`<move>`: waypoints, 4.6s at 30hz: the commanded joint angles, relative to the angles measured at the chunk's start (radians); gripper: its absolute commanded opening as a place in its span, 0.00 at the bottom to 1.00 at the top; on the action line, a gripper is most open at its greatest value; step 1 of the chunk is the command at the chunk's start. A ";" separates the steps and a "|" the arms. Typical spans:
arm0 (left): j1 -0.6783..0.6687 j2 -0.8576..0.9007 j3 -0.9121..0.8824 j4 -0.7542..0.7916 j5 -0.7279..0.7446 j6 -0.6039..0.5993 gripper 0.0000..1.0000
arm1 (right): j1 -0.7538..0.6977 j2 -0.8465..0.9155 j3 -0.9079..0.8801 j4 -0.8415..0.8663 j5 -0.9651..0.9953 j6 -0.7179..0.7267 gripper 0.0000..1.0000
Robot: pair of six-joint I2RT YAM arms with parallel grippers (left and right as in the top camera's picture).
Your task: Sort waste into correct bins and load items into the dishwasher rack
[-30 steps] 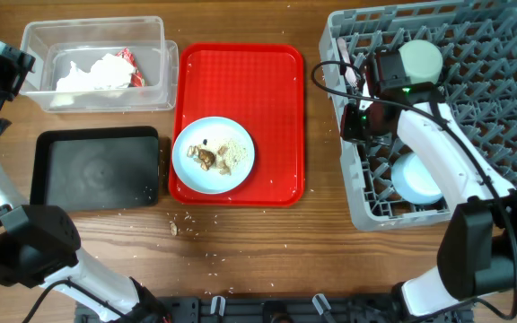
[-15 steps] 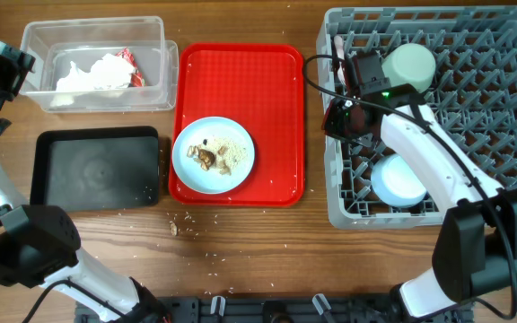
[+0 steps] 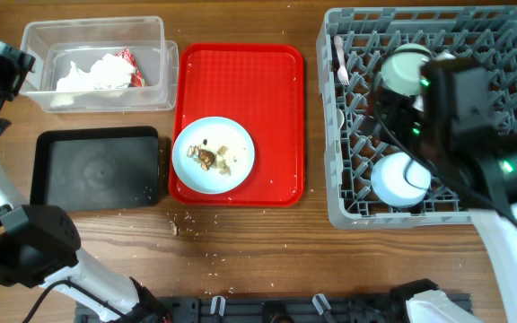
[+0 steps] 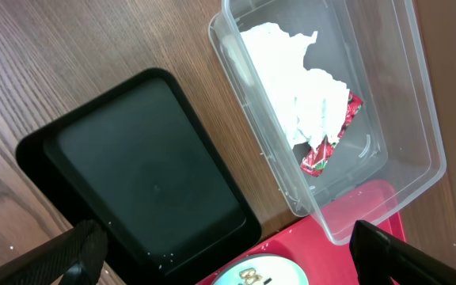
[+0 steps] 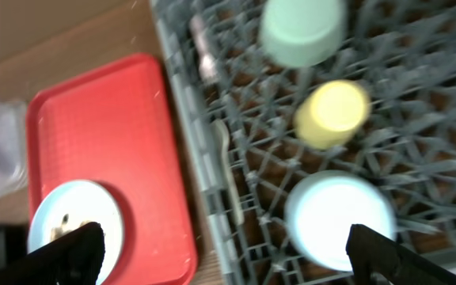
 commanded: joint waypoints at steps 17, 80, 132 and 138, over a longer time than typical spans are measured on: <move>0.000 -0.003 0.004 0.197 0.023 -0.003 1.00 | -0.743 -0.041 0.010 -0.019 0.059 0.031 1.00; -1.172 -0.062 -0.840 0.588 -0.220 -0.242 0.52 | -0.779 0.061 0.010 0.011 0.039 0.261 1.00; -1.056 -0.244 -0.838 0.520 -0.272 -0.076 0.04 | -0.779 0.067 0.010 0.011 0.039 0.261 1.00; -1.056 -0.244 -0.837 0.526 -0.275 -0.050 0.04 | -0.779 0.067 0.010 0.011 0.039 0.261 1.00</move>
